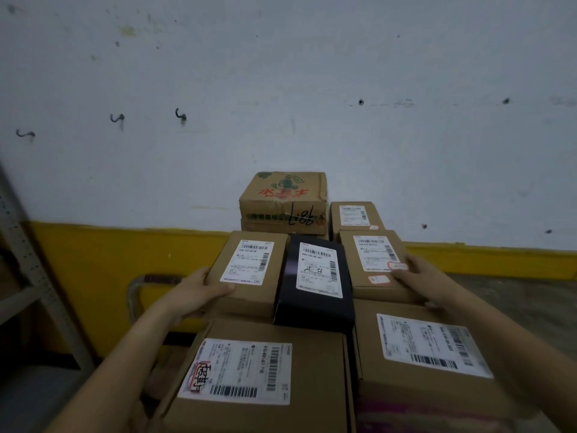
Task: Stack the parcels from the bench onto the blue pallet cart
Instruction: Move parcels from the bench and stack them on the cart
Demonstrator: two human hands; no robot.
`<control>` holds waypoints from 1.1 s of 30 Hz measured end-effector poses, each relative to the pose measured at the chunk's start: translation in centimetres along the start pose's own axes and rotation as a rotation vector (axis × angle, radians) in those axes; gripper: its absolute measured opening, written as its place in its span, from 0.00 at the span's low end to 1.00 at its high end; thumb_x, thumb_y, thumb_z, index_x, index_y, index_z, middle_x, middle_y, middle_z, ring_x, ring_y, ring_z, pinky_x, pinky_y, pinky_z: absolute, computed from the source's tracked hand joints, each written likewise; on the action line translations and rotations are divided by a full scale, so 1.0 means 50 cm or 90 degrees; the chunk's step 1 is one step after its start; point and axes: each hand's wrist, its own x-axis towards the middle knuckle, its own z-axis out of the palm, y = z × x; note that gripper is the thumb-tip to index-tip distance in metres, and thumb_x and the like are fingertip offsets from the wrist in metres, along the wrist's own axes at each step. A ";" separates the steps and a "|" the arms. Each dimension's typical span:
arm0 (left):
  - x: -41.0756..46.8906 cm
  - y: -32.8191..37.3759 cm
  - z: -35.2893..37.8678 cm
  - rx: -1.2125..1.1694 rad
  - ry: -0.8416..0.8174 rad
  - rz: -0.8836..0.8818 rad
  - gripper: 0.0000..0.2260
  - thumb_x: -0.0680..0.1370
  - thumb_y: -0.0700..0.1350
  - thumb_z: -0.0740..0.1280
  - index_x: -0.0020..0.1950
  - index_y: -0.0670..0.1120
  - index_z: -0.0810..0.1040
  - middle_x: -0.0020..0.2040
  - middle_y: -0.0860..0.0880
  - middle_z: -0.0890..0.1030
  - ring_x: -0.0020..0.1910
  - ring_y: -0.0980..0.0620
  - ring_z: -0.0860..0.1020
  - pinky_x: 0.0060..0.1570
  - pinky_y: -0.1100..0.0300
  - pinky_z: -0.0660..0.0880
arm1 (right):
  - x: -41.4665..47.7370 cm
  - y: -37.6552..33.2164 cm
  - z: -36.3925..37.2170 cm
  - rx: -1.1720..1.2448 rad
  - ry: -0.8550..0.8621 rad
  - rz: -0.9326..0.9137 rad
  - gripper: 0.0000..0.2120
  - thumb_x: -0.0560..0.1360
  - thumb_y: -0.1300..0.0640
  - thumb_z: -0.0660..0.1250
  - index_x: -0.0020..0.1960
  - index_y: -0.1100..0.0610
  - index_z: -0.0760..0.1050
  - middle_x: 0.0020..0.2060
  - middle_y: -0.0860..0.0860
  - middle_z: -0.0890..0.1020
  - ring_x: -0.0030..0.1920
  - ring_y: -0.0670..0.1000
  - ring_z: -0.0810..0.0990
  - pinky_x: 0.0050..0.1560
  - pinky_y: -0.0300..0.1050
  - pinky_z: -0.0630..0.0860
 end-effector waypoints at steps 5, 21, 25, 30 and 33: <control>-0.007 0.015 0.016 0.022 0.021 0.007 0.29 0.74 0.47 0.70 0.72 0.44 0.61 0.66 0.43 0.72 0.59 0.45 0.74 0.52 0.50 0.76 | 0.002 -0.005 0.018 0.013 0.035 0.001 0.26 0.79 0.54 0.60 0.73 0.59 0.57 0.68 0.58 0.70 0.64 0.57 0.72 0.57 0.45 0.69; -0.090 0.057 0.069 0.224 0.144 0.202 0.24 0.78 0.49 0.65 0.72 0.44 0.64 0.69 0.43 0.70 0.69 0.41 0.66 0.67 0.45 0.65 | -0.051 -0.005 0.006 -0.093 0.085 -0.081 0.29 0.77 0.49 0.60 0.74 0.55 0.55 0.71 0.58 0.65 0.71 0.58 0.61 0.67 0.55 0.63; -0.128 0.036 0.079 0.277 0.116 0.235 0.25 0.77 0.49 0.65 0.73 0.46 0.63 0.69 0.45 0.71 0.69 0.45 0.67 0.67 0.45 0.66 | -0.113 0.004 0.016 -0.118 0.083 -0.111 0.30 0.77 0.46 0.60 0.75 0.51 0.54 0.70 0.58 0.65 0.69 0.59 0.63 0.67 0.55 0.64; -0.197 -0.018 0.092 0.321 0.111 0.176 0.31 0.76 0.54 0.65 0.75 0.47 0.58 0.74 0.44 0.62 0.73 0.43 0.60 0.71 0.45 0.61 | -0.211 -0.001 0.058 -0.143 0.112 -0.113 0.28 0.77 0.47 0.61 0.73 0.52 0.56 0.71 0.59 0.62 0.70 0.61 0.62 0.67 0.56 0.64; -0.239 -0.056 0.085 0.389 0.091 0.160 0.33 0.76 0.57 0.64 0.76 0.47 0.55 0.75 0.44 0.59 0.74 0.43 0.57 0.71 0.46 0.58 | -0.280 -0.010 0.087 -0.123 0.111 -0.143 0.29 0.77 0.46 0.61 0.74 0.51 0.56 0.73 0.56 0.60 0.73 0.57 0.60 0.69 0.53 0.61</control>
